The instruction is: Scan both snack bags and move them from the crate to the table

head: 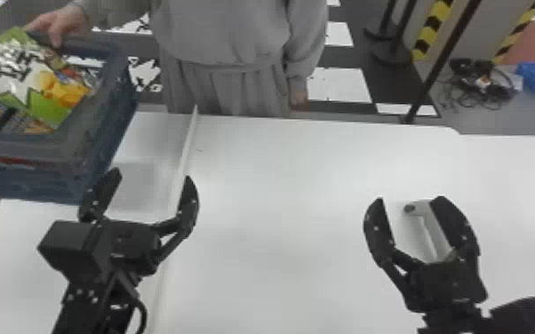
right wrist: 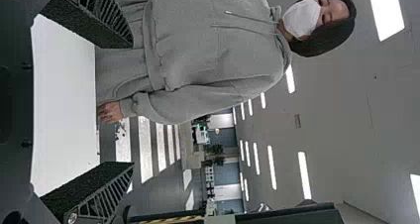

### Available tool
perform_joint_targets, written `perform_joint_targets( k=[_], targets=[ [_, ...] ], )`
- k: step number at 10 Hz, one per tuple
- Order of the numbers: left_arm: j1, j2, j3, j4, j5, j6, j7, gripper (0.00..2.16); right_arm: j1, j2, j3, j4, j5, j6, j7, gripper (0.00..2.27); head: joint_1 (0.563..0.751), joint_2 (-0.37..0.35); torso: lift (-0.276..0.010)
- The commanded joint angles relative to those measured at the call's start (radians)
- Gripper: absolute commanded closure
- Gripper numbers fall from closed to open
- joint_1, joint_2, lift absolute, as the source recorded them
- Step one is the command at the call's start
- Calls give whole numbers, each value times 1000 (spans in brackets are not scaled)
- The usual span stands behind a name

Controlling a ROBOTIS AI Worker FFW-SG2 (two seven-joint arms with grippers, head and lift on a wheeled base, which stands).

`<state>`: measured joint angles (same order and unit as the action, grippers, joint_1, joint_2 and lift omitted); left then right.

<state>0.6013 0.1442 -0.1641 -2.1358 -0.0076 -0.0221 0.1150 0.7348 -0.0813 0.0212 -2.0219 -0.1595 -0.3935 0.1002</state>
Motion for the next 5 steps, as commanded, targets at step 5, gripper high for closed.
perform_joint_targets(
  k=[5],
  targets=[
    [6,0,0,8,0,-31,11,-2,0,0,-1,6,-3,0,1,80,695,-64,-88]
  ],
)
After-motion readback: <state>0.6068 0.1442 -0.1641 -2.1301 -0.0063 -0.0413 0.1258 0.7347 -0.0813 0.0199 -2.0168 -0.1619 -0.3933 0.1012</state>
